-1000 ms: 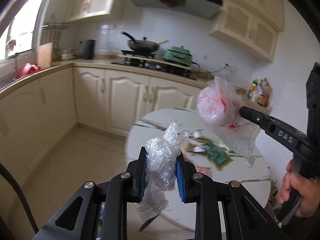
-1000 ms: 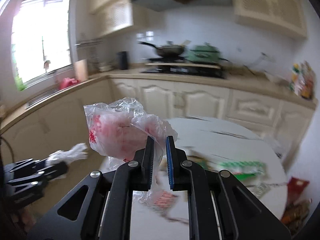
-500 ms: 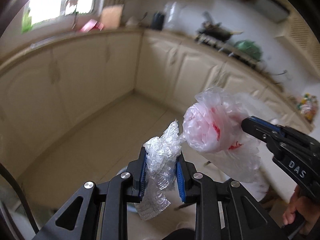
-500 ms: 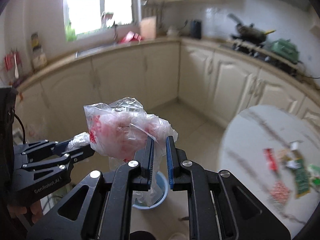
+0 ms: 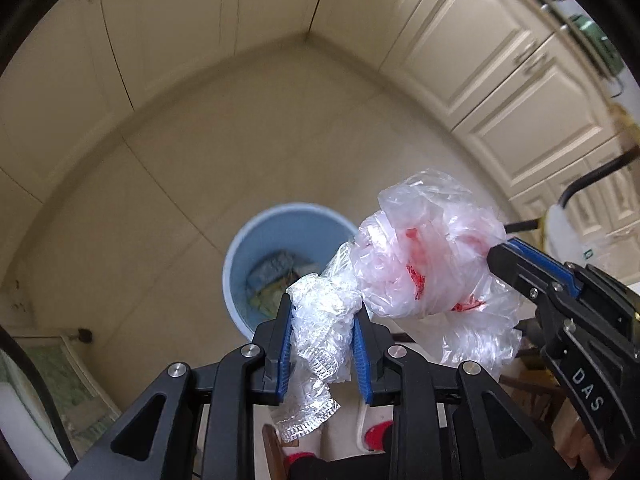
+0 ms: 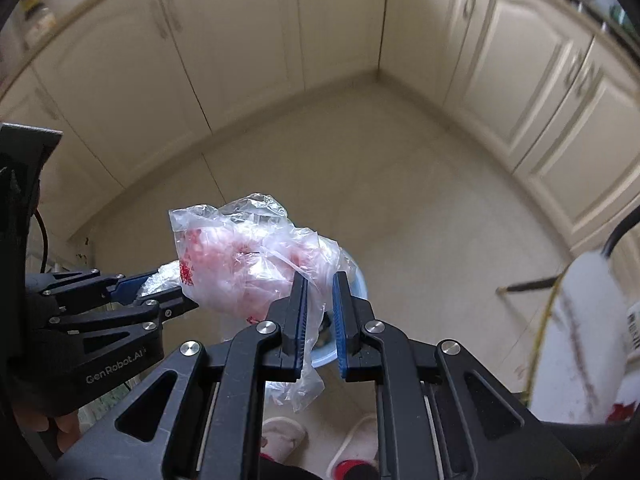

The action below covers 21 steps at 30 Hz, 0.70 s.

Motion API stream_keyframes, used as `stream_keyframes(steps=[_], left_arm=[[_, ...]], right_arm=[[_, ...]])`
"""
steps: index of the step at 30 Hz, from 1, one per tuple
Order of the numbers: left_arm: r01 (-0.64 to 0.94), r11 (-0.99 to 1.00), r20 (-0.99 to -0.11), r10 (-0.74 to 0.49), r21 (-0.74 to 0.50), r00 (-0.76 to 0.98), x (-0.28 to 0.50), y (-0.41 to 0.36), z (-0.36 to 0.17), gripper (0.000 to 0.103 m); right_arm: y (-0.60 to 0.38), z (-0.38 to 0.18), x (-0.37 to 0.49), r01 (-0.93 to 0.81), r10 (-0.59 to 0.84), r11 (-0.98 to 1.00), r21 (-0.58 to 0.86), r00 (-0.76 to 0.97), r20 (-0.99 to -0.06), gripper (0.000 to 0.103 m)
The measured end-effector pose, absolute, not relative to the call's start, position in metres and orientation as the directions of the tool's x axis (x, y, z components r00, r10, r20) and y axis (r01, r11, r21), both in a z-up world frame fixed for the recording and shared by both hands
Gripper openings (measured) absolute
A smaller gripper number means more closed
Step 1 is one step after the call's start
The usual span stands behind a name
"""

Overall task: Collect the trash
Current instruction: 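Carry both plastic items over the blue bin and open both tools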

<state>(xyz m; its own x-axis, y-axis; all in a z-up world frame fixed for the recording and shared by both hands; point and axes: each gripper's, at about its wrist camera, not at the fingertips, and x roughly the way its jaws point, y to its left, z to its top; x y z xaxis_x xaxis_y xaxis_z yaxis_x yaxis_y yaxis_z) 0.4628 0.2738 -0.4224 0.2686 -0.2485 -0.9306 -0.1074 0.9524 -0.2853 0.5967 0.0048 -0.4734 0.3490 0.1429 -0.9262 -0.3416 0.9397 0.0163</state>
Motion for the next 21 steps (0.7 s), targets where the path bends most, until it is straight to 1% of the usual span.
stream_keyframes(steps=[4,7,10,12,16,17,18,20,21], left_arm=[[-0.145,0.952,-0.953,-0.240,-0.268,0.183,0.483,0.276,-0.453,0.029],[-0.171,0.954,-0.965,-0.224,-0.245,0.135,0.498,0.274,-0.468,0.040],[-0.207,0.942,-0.964,-0.245,-0.263,0.107,0.516,0.276,-0.471,0.045],[-0.227,0.934,-0.960,-0.258,-0.276,0.107,0.525,0.281,-0.471,0.046],[-0.227,0.940,-0.965,-0.232,-0.255,0.125,0.539,0.275,-0.450,0.048],[-0.228,0.941,-0.965,-0.226,-0.251,0.131,0.547,0.276,-0.440,0.048],[-0.232,0.941,-0.966,-0.218,-0.246,0.140,0.544,0.276,-0.434,0.049],[-0.238,0.941,-0.966,-0.205,-0.238,0.157,0.541,0.271,-0.418,0.049],[-0.239,0.943,-0.967,-0.195,-0.230,0.164,0.539,0.267,-0.412,0.049]], right_arm=[[-0.002,-0.518,0.613,-0.323,0.128,0.946,0.032,0.282,-0.951,0.012],[-0.006,-0.540,0.621,-0.309,0.118,0.950,0.035,0.254,-0.960,0.012],[-0.011,-0.556,0.630,-0.292,0.123,0.955,0.053,0.229,-0.966,0.012],[-0.012,-0.565,0.635,-0.285,0.120,0.957,0.053,0.222,-0.968,0.013],[-0.012,-0.573,0.646,-0.262,0.142,0.961,0.087,0.200,-0.970,0.016],[-0.011,-0.574,0.647,-0.261,0.146,0.961,0.091,0.200,-0.969,0.023],[-0.011,-0.573,0.647,-0.258,0.151,0.961,0.096,0.205,-0.967,0.027],[-0.008,-0.569,0.645,-0.259,0.163,0.960,0.106,0.210,-0.964,0.027],[-0.006,-0.567,0.645,-0.260,0.165,0.960,0.105,0.219,-0.962,0.029]])
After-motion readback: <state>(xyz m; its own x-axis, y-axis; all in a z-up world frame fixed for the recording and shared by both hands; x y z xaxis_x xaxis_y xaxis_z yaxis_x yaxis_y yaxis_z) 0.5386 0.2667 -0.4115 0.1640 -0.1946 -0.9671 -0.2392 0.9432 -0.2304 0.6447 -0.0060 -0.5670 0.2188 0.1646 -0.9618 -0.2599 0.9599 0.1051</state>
